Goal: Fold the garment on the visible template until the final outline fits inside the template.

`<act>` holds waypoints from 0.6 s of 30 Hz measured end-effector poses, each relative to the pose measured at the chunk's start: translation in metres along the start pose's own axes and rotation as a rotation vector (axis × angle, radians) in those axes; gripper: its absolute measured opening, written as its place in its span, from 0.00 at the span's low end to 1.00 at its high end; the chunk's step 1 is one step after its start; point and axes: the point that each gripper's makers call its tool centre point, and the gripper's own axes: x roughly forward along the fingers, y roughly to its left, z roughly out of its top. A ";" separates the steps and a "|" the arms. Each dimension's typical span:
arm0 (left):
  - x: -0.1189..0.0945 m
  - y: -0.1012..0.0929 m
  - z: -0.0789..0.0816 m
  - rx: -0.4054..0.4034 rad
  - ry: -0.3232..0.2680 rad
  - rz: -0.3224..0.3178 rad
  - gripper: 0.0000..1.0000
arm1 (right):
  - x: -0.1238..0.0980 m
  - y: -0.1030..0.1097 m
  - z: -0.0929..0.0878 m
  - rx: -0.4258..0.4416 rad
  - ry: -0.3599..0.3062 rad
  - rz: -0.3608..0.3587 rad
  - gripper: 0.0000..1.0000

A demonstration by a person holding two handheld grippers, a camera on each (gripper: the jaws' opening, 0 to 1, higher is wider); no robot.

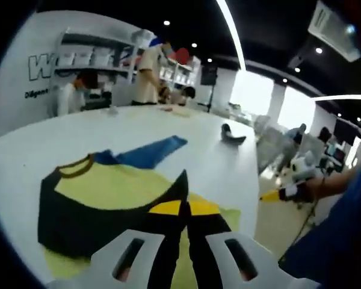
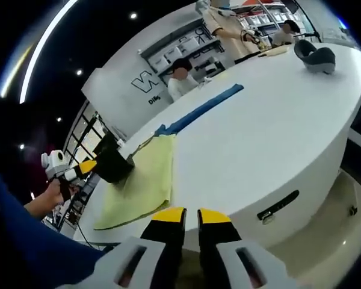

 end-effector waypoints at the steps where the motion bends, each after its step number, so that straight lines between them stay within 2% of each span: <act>1: 0.001 0.001 0.000 0.000 0.000 0.000 0.00 | 0.000 0.000 0.000 0.000 0.000 0.000 0.02; 16: 0.014 -0.010 0.003 -0.050 -0.039 0.016 0.00 | 0.003 0.000 -0.003 0.001 0.012 0.002 0.02; 18: 0.021 -0.009 0.004 -0.062 -0.045 0.023 0.00 | 0.004 0.000 -0.004 0.002 0.014 0.003 0.02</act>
